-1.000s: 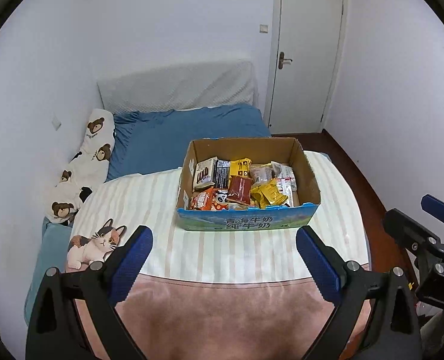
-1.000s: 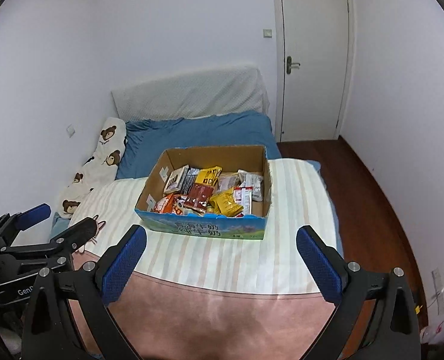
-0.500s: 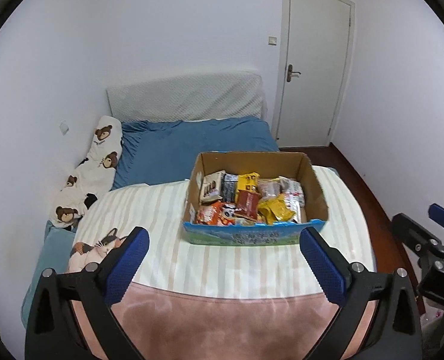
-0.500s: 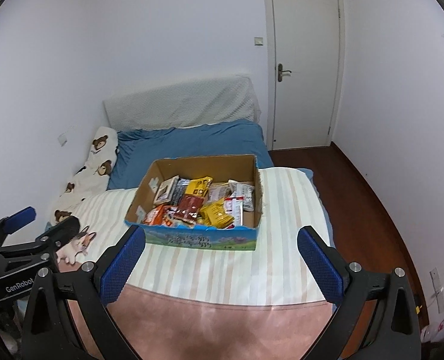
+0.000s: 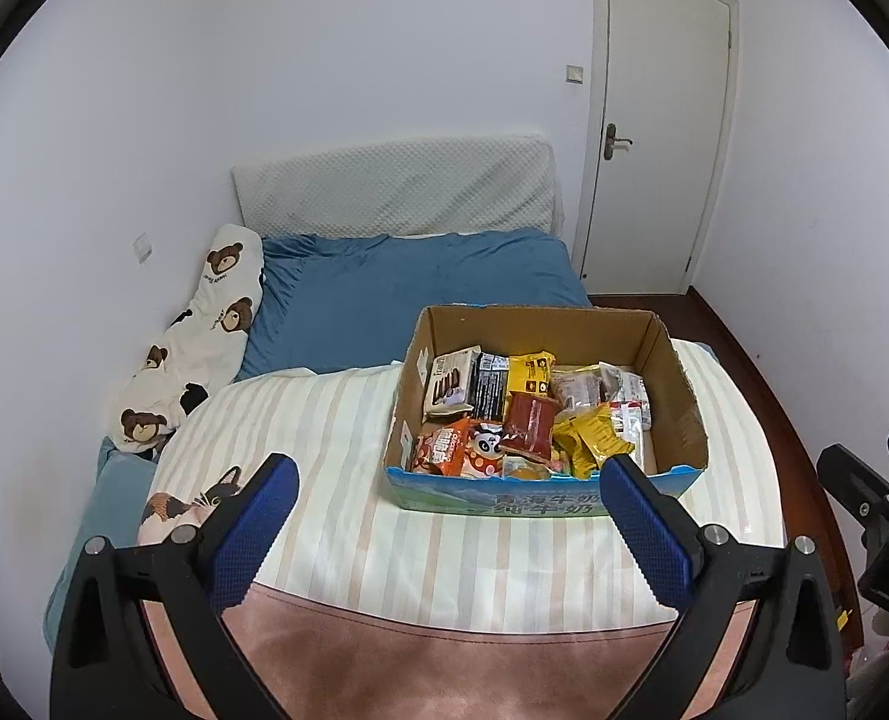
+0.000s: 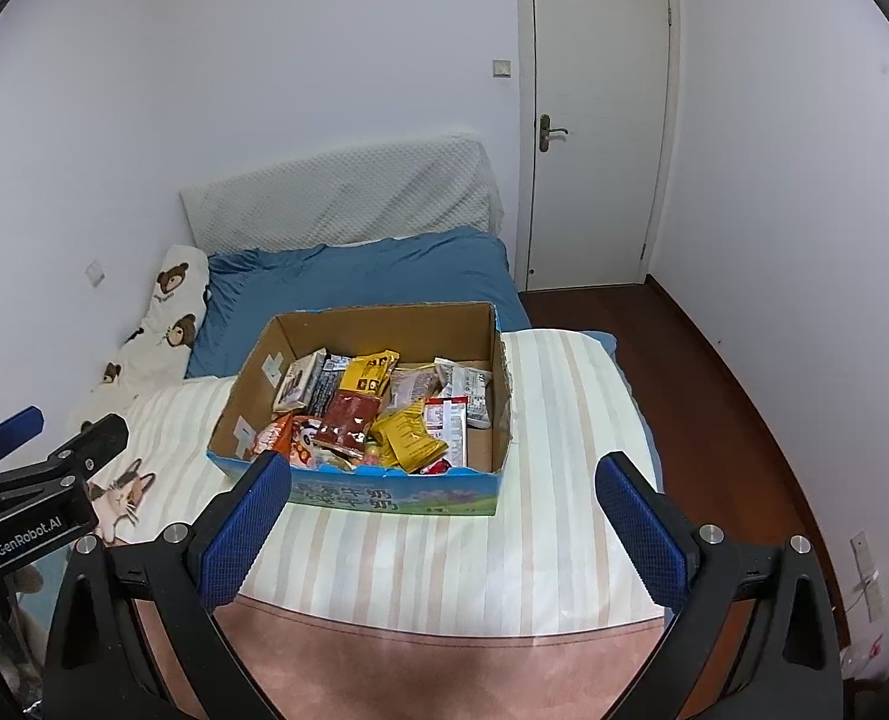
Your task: Organize snacks
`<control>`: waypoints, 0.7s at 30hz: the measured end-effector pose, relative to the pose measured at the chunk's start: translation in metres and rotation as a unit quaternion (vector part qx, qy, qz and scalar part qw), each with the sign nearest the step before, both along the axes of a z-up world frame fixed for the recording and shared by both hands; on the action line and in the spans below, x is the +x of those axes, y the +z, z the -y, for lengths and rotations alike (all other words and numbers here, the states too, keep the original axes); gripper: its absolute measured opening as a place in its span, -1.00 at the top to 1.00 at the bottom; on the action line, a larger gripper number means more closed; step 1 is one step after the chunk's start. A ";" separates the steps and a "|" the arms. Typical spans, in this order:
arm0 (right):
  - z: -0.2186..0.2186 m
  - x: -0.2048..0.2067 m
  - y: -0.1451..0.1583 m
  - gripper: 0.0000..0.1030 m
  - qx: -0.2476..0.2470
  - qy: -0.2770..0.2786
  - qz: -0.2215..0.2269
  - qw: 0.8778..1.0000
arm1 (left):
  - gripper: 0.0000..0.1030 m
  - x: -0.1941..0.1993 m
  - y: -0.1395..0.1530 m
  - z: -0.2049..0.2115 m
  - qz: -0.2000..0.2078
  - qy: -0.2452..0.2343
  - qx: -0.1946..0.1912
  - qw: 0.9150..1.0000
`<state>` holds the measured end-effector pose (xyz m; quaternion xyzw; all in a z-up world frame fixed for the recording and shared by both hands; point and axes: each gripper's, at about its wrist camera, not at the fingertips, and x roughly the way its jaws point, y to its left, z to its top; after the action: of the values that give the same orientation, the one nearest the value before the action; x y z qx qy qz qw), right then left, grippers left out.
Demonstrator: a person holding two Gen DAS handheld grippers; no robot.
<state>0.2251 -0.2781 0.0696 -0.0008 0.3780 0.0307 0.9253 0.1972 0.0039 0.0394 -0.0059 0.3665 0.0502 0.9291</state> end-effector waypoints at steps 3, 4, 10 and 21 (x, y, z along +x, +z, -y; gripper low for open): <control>-0.001 0.005 -0.004 -1.00 -0.003 -0.002 -0.001 1.000 | -1.00 0.006 -0.003 0.002 -0.005 -0.004 0.001 1.000; -0.001 0.006 -0.005 -1.00 -0.003 -0.004 0.001 1.000 | -1.00 0.007 -0.003 0.003 -0.006 -0.006 0.001 1.000; 0.000 0.009 -0.005 -1.00 -0.006 -0.011 0.005 1.000 | -1.00 0.010 -0.002 0.008 -0.004 -0.011 0.002 1.000; 0.002 0.009 -0.007 -1.00 -0.004 -0.015 0.002 1.000 | -1.00 0.009 0.000 0.013 -0.004 -0.017 0.002 1.000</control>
<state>0.2342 -0.2801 0.0624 0.0007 0.3764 0.0151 0.9263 0.2060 -0.0087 0.0391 0.0025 0.3702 0.0347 0.9283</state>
